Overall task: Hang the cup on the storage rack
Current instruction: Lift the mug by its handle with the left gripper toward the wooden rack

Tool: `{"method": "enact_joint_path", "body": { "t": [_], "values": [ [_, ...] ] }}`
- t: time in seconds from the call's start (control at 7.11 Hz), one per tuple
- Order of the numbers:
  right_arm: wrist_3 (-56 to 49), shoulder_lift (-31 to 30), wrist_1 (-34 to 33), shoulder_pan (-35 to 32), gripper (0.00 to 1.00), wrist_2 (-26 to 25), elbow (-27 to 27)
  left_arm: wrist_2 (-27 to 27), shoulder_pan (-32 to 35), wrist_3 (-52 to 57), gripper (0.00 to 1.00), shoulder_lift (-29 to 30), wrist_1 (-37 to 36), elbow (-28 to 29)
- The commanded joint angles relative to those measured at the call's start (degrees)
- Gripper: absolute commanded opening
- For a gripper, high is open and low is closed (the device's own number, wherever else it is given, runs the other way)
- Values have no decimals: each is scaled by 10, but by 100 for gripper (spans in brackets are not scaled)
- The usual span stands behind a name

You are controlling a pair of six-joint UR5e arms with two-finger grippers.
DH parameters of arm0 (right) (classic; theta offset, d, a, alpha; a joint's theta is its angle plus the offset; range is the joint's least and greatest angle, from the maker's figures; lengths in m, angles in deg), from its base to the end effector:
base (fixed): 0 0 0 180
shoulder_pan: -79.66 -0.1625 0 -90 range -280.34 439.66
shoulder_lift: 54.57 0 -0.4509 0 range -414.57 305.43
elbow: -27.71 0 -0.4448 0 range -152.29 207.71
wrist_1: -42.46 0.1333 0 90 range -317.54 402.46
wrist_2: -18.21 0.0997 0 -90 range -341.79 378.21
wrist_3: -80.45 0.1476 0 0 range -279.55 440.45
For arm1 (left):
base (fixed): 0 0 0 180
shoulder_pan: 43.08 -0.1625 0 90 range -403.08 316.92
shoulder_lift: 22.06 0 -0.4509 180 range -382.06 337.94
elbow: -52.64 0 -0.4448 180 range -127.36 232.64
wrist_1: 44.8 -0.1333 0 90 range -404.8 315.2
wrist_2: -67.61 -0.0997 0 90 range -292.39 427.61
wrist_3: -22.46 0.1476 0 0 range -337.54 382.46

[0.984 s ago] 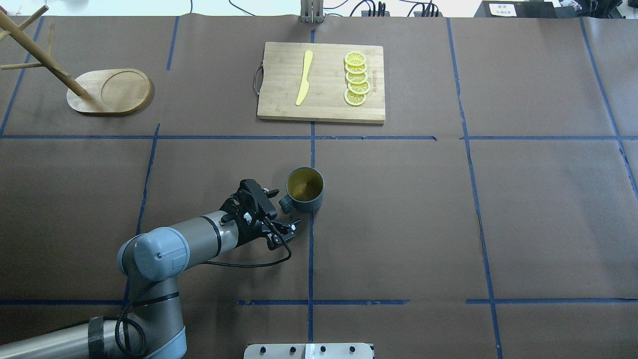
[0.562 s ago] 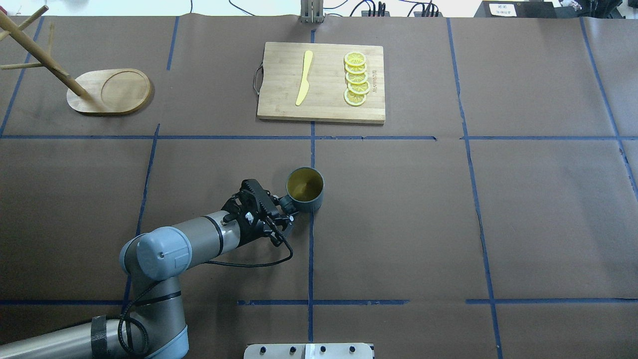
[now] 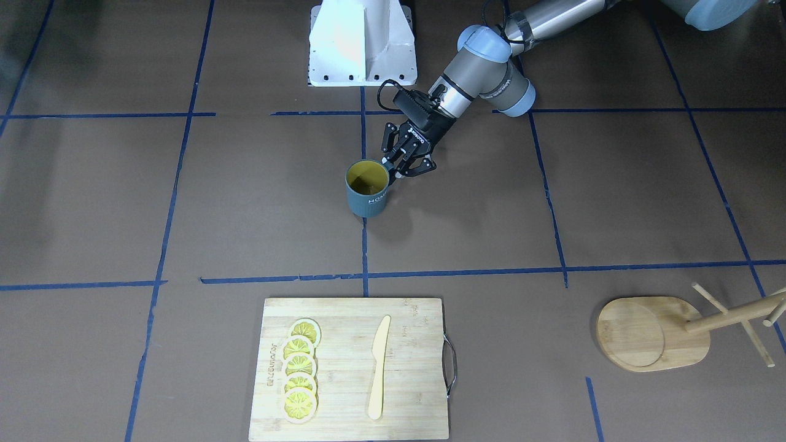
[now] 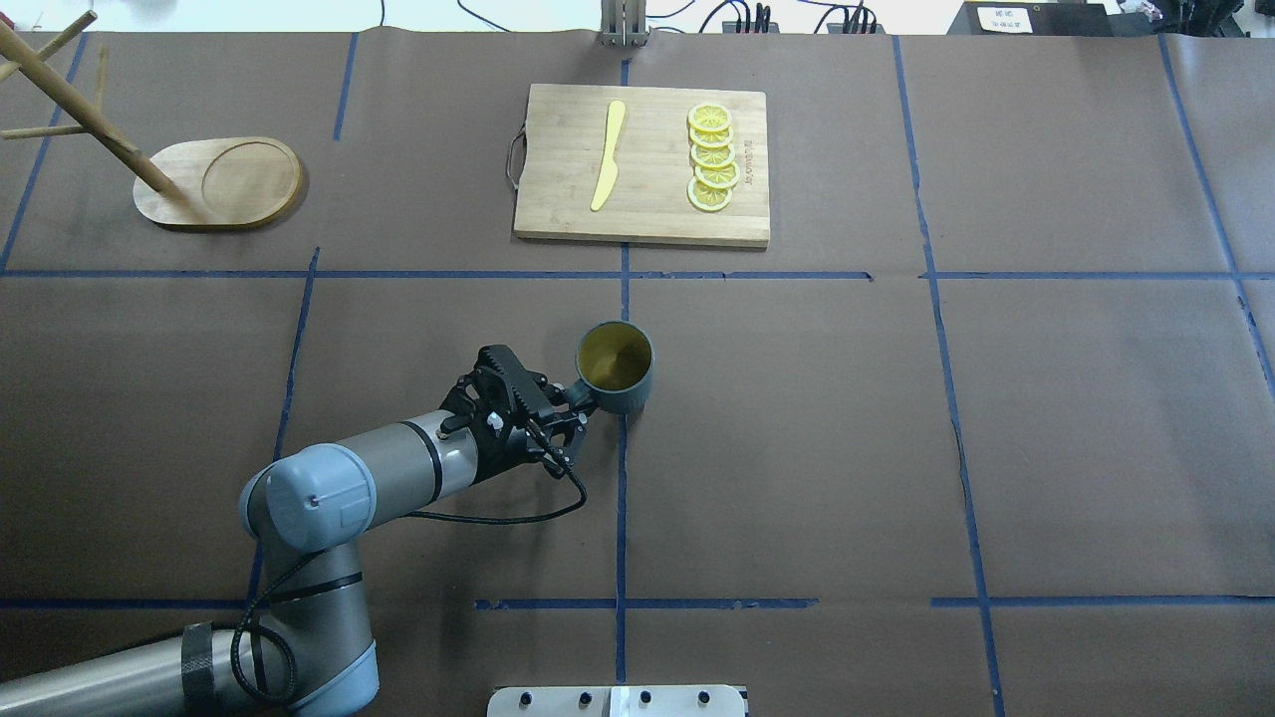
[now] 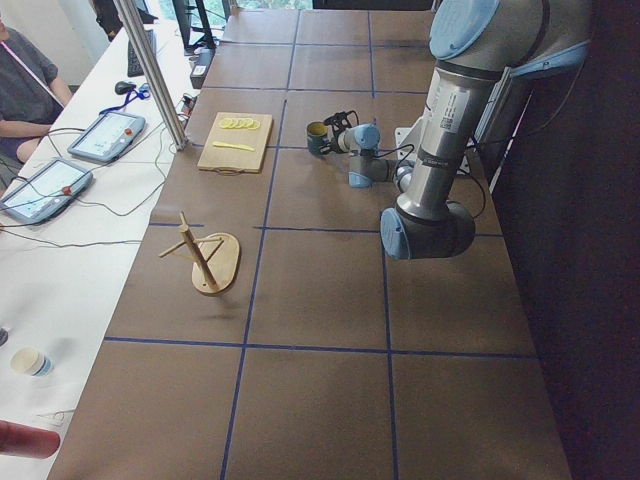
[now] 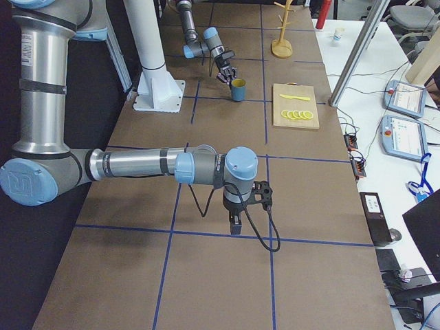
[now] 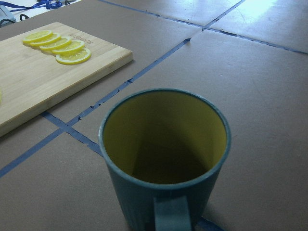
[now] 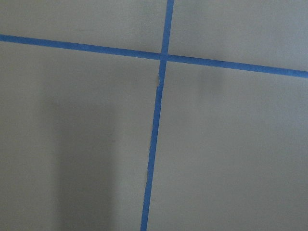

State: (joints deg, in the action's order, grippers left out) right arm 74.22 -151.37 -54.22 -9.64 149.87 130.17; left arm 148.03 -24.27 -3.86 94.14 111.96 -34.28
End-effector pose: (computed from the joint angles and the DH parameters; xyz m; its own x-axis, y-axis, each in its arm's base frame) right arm 0.0292 -0.4874 0.6784 0.7415 -0.1058 0.6626 0.0932 0.9942 0.0544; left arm 0.6627 -0.3925 0.2930 0.4271 0.7882 -0.4431 0.2090 0.3907 0.8965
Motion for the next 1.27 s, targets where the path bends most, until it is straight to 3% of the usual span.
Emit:
{"method": "enact_joint_path", "body": {
  "t": [0.0, 0.28, 1.12],
  "values": [
    [-1, 0, 0, 0, 100, 0, -1, 0, 12, -105, 0, 0, 48, -2],
    [-2, 0, 0, 0, 100, -1, -1, 3, 46, -262, 0, -6, 95, -2],
    [-1, 0, 0, 0, 100, -1, -3, 36, 217, -790, 0, -4, 96, -10]
  ]
}}
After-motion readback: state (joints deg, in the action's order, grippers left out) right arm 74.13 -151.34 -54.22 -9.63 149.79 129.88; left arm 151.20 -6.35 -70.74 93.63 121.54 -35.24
